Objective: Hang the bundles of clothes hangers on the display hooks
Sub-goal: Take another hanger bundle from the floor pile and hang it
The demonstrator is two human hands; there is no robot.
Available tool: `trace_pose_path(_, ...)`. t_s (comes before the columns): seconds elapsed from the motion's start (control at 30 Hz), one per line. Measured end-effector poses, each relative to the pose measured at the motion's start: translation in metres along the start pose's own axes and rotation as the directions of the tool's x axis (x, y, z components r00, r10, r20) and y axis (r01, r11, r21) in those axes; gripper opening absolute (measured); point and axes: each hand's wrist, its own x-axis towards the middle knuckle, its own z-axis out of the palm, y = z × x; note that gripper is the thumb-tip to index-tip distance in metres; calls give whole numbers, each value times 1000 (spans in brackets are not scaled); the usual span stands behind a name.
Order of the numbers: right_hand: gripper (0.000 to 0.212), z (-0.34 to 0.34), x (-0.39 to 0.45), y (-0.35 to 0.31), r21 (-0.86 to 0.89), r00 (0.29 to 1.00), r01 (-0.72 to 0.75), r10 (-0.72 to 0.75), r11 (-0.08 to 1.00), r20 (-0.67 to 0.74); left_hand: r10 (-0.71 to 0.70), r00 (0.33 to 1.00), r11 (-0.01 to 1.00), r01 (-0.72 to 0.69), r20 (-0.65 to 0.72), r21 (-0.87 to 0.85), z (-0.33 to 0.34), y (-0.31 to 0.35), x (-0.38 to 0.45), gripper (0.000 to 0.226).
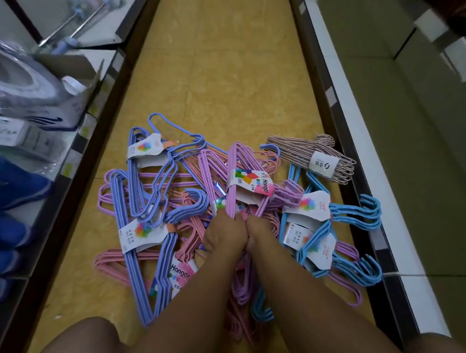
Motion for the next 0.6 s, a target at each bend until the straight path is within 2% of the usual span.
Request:
trace_pose_path(0.07, 30, 0, -3, 1, 41, 999, 42, -41, 998, -18, 69, 997, 994, -67, -23, 84, 2, -5, 2, 49)
trace_pose_path(0.1, 34, -2, -6, -1, 45, 996, 77, -75, 996, -41, 69, 998, 997, -69, 0, 36, 3, -5, 6, 56)
trace_pose_path(0.13, 38, -2, -5, -2, 67, 993, 114, -111, 991, -45, 18, 997, 994, -10, 73, -112, 4, -2, 10, 67)
trace_pose_path(0.17, 43, -4, -7, -3, 73, 989, 142, -138, 987, -62, -24, 985, 940, 80, 168, -332, 4, 1, 14, 74)
trace_pose_path(0.2, 47, -6, -8, -6, 62, 983, 172, -167, 983, -83, -41, 963, 828, 183, 268, -531, 2, 6, 15, 71)
trace_pose_path(0.23, 49, -9, -8, -7, 43, 977, 197, -192, 979, -93, -26, 941, 743, 243, 337, -624, 1, 8, 16, 57)
trace_pose_path(0.27, 49, -13, -13, -8, 13, 972, 223, -221, 975, -77, -15, 937, 724, 251, 349, -643, 5, 9, 21, 44)
trace_pose_path(0.33, 39, -22, -13, -11, -62, 960, 270, -273, 961, -64, -19, 942, 767, 230, 336, -600, 6, 15, 18, 51)
trace_pose_path(0.37, 29, -25, -15, -15, -119, 950, 294, -303, 948, -69, -8, 960, 803, 172, 279, -570, 5, 20, 13, 55)
trace_pose_path(0.43, 13, -28, -17, -25, -188, 942, 308, -326, 933, -77, 65, 988, 880, 10, 142, -475, -3, 32, 1, 46)
trace_pose_path(0.47, 5, -28, -19, -33, -170, 955, 278, -291, 945, -56, 104, 990, 903, -54, 96, -426, -7, 36, -4, 41)
trace_pose_path(0.5, 6, -26, -23, -41, -121, 977, 212, -214, 970, -2, 141, 988, 908, -103, 64, -406, -9, 38, -7, 38)
trace_pose_path(0.6, 33, -19, -34, -63, -55, 982, -11, 21, 998, 188, 271, 962, 903, -250, 13, -349, -14, 36, -12, 24)
